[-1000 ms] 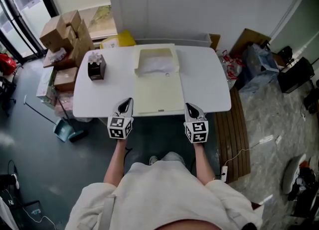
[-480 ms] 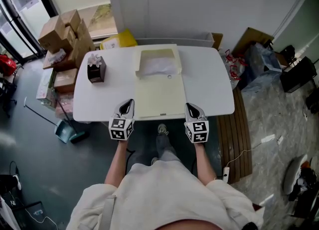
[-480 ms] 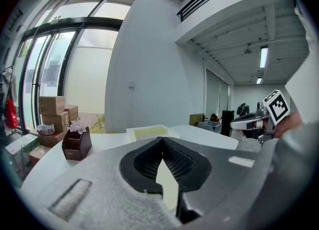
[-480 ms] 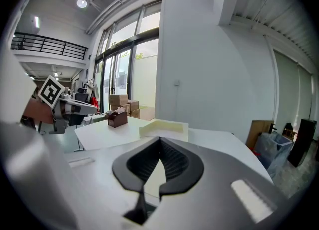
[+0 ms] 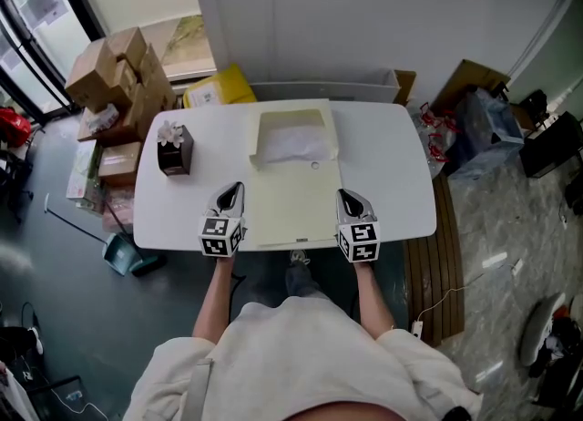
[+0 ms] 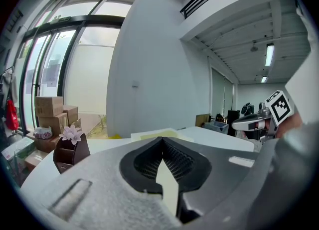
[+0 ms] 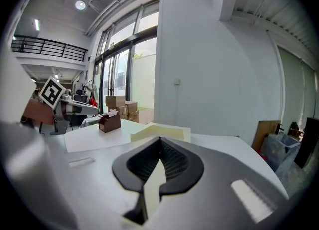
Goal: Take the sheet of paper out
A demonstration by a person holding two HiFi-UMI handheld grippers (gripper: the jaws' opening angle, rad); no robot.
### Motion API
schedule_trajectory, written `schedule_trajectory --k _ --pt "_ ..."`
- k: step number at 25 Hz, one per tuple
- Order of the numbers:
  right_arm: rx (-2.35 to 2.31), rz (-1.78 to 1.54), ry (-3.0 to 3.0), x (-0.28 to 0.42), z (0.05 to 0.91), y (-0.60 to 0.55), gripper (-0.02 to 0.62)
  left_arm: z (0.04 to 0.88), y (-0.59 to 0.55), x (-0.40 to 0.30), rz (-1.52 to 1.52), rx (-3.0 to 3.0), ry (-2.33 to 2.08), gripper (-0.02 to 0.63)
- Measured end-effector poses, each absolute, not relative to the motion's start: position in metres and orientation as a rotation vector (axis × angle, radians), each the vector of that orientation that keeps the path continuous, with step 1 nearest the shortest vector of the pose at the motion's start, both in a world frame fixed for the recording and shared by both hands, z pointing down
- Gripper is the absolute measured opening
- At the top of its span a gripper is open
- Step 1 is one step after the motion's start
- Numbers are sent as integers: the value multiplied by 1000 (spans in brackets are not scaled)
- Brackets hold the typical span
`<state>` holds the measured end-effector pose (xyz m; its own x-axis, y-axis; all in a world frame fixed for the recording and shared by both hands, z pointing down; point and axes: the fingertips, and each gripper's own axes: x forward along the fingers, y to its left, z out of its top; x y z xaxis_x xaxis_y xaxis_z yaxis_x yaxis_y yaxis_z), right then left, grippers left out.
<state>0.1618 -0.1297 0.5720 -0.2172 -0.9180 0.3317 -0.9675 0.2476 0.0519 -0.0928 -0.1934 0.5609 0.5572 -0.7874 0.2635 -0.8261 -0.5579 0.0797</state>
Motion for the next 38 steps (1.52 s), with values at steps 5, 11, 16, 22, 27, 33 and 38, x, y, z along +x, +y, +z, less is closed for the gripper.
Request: schedule_trajectory --k 5,11,16,22,27,33,38 --pt "1719 240 -2259 162 568 -187 2 556 -243 -92 303 2574 -1397 6" --pt "1674 217 -2316 158 555 -261 2 548 -298 -96 306 2537 -1466 6" --pt "1623 216 -2358 152 555 -308 2 550 -334 -100 321 2500 -1513 6" --pt "1578 261 -2379 153 567 -343 2 564 -363 -92 369 2462 -1515 6" --pt "1544 302 -2385 153 583 -352 2 582 -367 -85 427 2435 -1495 6" --pt "1515 339 -2370 153 601 -357 2 600 -372 -81 471 2420 -1459 6" --pt "1496 356 -2332 150 619 -353 2 614 -371 -83 490 2405 -1433 6"
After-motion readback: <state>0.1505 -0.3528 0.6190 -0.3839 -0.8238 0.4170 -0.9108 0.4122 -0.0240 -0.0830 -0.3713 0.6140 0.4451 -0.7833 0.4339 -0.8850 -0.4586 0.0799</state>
